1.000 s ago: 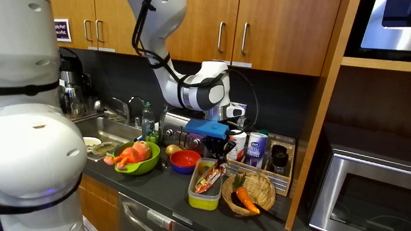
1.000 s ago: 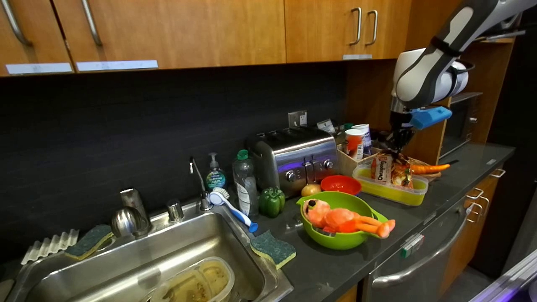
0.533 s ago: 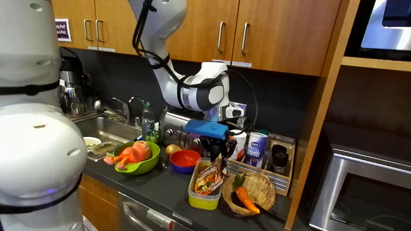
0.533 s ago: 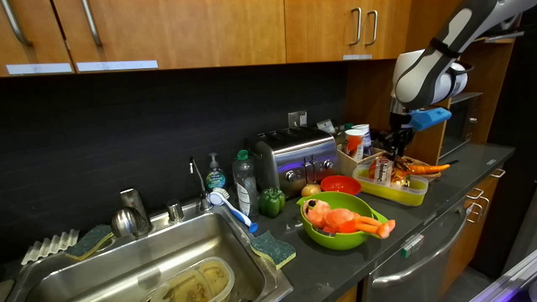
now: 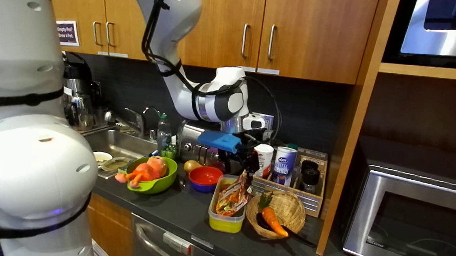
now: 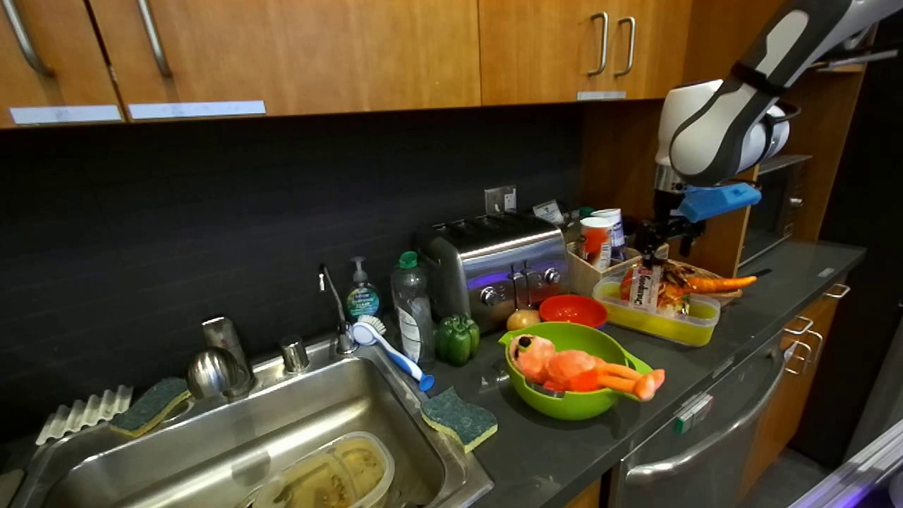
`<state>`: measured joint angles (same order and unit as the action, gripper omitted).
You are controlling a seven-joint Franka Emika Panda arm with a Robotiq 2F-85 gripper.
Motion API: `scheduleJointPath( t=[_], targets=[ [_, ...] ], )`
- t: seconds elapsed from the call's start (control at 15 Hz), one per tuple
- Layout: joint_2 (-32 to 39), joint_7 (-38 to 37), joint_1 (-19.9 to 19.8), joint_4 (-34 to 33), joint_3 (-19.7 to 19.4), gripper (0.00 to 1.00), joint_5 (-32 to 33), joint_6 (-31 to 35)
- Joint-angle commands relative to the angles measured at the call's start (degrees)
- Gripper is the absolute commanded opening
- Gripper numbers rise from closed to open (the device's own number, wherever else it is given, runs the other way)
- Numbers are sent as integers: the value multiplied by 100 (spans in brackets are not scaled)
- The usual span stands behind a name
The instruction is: Put the packet in the yellow bowl
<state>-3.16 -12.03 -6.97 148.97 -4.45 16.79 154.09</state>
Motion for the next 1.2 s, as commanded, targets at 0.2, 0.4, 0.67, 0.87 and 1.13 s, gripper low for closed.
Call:
scheduleJointPath(
  t=[0.2,0.4,0.67,0.87,1.13],
  targets=[
    [-1192,-2659,-154,1025,525,100,554,-435],
    [-1593,-3614,-236,1361,840,100,389,-711],
    [-1615,-4591,-180,1030,1055,100,16,-1119],
    [-1762,-4924,-46,1066,1022,100,-585,-1127],
    [-1919,-4806,126,1052,895,100,-1533,-1232]
  ],
)
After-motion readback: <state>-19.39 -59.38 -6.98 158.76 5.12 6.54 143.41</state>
